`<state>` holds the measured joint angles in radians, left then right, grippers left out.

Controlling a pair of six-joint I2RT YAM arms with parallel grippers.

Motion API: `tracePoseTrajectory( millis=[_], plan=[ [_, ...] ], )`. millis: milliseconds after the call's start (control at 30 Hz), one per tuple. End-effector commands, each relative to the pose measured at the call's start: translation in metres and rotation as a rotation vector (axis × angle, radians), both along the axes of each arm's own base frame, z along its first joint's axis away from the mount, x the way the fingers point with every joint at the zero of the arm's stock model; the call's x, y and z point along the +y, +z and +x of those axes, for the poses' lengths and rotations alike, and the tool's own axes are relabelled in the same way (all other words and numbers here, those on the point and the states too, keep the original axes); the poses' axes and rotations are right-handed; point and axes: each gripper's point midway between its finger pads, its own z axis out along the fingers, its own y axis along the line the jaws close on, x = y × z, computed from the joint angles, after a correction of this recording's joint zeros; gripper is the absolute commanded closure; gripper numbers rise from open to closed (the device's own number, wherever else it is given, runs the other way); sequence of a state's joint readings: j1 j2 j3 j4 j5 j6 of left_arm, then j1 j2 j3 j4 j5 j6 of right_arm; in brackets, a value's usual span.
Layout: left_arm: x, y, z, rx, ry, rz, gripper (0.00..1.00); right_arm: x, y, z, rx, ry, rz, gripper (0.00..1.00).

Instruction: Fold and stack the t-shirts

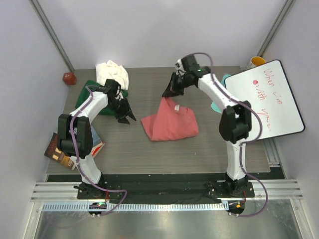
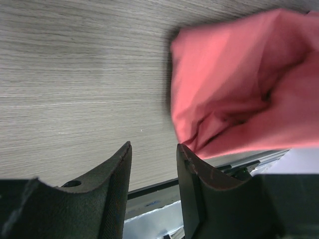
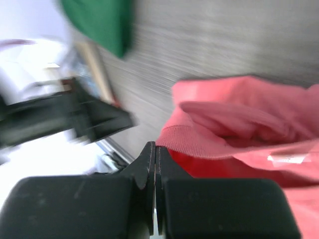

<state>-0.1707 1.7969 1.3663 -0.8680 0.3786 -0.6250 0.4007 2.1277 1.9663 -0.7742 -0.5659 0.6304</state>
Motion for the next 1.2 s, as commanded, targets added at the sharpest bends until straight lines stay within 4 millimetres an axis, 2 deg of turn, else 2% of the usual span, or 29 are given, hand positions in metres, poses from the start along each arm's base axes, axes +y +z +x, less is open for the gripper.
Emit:
tracePoseTrajectory(
  millis=[0, 100, 400, 567, 733, 900, 967, 1000, 1067, 1100, 1133, 1167],
  plan=[
    [-0.008, 0.006, 0.010, -0.031, -0.008, -0.041, 0.58, -0.029, 0.113, 0.005, -0.177, -0.054, 0.172, 0.99],
    [-0.010, 0.007, 0.016, -0.038, -0.014, -0.042, 0.59, -0.036, 0.154, 0.005, -0.251, -0.053, 0.226, 0.99],
    [-0.008, 0.011, 0.031, -0.071, -0.027, -0.016, 0.59, -0.026, 0.262, -0.008, -0.379, -0.016, 0.411, 0.99],
    [-0.007, 0.017, 0.041, -0.103, -0.021, 0.002, 0.59, -0.026, 0.307, -0.025, -0.443, 0.027, 0.500, 0.99],
    [-0.006, 0.025, 0.054, -0.140, -0.007, 0.008, 0.58, -0.029, 0.336, -0.044, -0.481, 0.037, 0.548, 0.99],
    [-0.006, 0.033, 0.065, -0.168, 0.003, 0.014, 0.58, -0.039, 0.374, -0.076, -0.576, 0.062, 0.581, 0.99],
    [-0.005, 0.037, 0.069, -0.182, 0.012, 0.023, 0.56, -0.044, 0.375, -0.080, -0.584, 0.048, 0.572, 0.99],
    [-0.004, 0.037, 0.069, -0.181, 0.016, 0.024, 0.55, -0.050, 0.369, -0.085, -0.569, 0.027, 0.555, 0.99],
    [-0.004, 0.037, 0.069, -0.185, 0.016, 0.025, 0.54, -0.065, 0.354, -0.077, -0.571, -0.054, 0.498, 0.99],
    [-0.004, 0.037, 0.069, -0.184, 0.015, 0.025, 0.54, -0.070, 0.333, -0.071, -0.523, -0.092, 0.464, 0.99],
    [-0.004, 0.038, 0.069, -0.183, 0.012, 0.025, 0.54, -0.079, 0.335, -0.080, -0.534, -0.116, 0.450, 0.99],
    [-0.004, 0.037, 0.068, -0.181, 0.004, 0.026, 0.54, -0.095, 0.312, -0.071, -0.493, -0.198, 0.372, 0.99]
  ],
)
